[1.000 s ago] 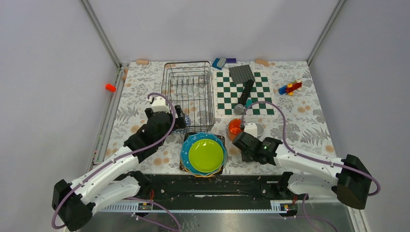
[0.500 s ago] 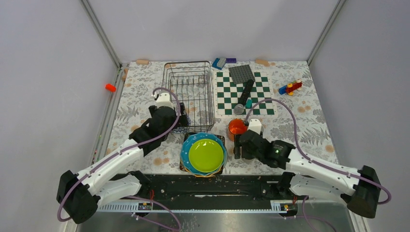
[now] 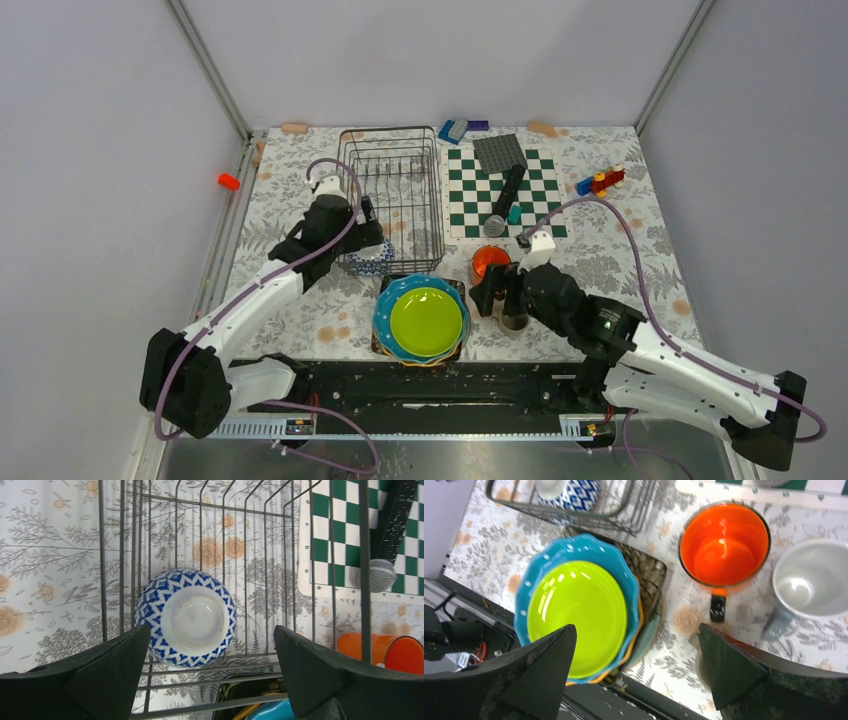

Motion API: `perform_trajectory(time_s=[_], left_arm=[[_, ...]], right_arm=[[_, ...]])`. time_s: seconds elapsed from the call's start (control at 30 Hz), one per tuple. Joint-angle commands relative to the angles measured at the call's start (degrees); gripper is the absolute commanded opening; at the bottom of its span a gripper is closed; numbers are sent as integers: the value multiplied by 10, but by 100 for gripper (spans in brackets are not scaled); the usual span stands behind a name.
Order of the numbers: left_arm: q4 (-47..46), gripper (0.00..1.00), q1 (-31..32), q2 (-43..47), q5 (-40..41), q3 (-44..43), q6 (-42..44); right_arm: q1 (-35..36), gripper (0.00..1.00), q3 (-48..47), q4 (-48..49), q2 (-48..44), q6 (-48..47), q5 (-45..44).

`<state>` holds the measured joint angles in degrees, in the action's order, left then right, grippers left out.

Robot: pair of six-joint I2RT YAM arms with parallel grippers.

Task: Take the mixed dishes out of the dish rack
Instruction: Move the bowl to the dish rack.

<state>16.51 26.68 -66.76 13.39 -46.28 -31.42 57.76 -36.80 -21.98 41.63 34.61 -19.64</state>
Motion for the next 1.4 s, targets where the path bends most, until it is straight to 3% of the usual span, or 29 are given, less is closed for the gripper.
perform_trajectory(time_s=[0.0,0.23,0.63,0.9,1.13,1.3,1.37], left_arm=[[-53,99,-32,-23,-113,-15,-13],[-53,99,-52,-79,-178,-22,-7],[-123,99,-52,-111,-267,1,-35],[-208,99,-52,-146,-372,4,-65],[-126,99,-52,-64,-236,-4,-55],[-74,99,-55,-9,-123,-10,-67],[-68,99,-59,-4,-116,-13,-66]], right_arm=[[4,100,-90,81,78,-36,-22],[4,100,-166,79,190,-62,-37],[2,99,-217,138,279,-130,-9],[-40,91,-249,141,340,-96,68],[-70,82,-269,159,380,-80,117],[-79,76,-335,136,459,-83,149],[-83,75,-365,119,493,-82,155]])
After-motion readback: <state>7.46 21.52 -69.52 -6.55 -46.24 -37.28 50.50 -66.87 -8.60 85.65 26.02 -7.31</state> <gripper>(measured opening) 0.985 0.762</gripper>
